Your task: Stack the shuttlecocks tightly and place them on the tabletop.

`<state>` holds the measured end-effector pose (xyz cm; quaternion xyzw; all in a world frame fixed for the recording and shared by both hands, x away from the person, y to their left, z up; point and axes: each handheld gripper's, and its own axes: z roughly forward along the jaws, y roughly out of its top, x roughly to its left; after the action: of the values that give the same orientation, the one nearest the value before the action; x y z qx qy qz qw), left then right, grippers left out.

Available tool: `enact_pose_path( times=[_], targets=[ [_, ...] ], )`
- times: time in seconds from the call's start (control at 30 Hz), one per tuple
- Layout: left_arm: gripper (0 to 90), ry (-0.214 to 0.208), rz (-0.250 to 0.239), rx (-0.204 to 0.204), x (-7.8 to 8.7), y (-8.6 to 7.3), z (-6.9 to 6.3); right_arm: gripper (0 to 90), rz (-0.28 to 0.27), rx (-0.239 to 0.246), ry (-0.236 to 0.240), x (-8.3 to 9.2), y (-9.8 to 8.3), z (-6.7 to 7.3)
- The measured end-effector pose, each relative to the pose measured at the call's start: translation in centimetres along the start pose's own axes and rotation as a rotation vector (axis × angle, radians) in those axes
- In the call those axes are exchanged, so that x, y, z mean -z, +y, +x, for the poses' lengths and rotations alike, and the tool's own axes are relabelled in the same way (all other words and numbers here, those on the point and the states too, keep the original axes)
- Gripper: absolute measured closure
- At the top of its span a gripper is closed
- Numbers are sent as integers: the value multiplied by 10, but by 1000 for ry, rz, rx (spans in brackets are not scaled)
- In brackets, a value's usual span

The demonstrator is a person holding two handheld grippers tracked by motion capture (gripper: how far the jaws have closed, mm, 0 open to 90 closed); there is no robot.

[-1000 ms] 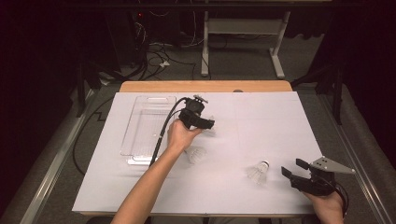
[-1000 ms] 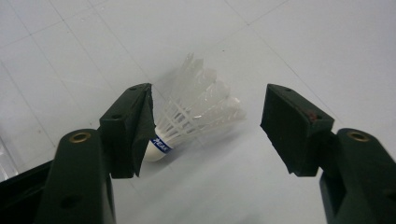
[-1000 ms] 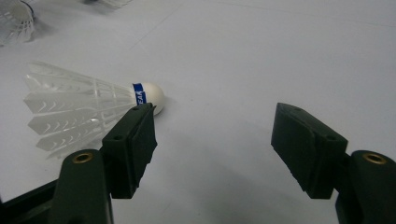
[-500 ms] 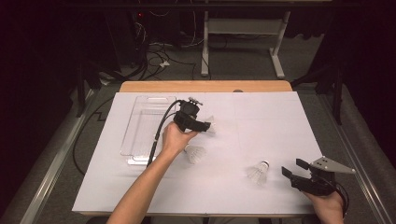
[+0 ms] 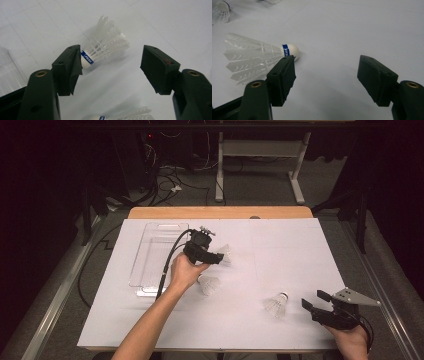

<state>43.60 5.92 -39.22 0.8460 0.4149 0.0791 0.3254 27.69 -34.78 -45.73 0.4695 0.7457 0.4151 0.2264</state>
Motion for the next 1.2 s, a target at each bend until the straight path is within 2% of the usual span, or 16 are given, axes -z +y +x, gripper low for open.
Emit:
enact_pose_path(
  times=[0.87, 1.2],
  targets=[
    [335, -18, 5, -6, 14, -16, -7, 310, 3, 0, -1, 0, 0, 0],
    [334, -19, -2, -12, 24, -24, -10, 309, 4, -3, -2, 0, 0, 0]
  ],
)
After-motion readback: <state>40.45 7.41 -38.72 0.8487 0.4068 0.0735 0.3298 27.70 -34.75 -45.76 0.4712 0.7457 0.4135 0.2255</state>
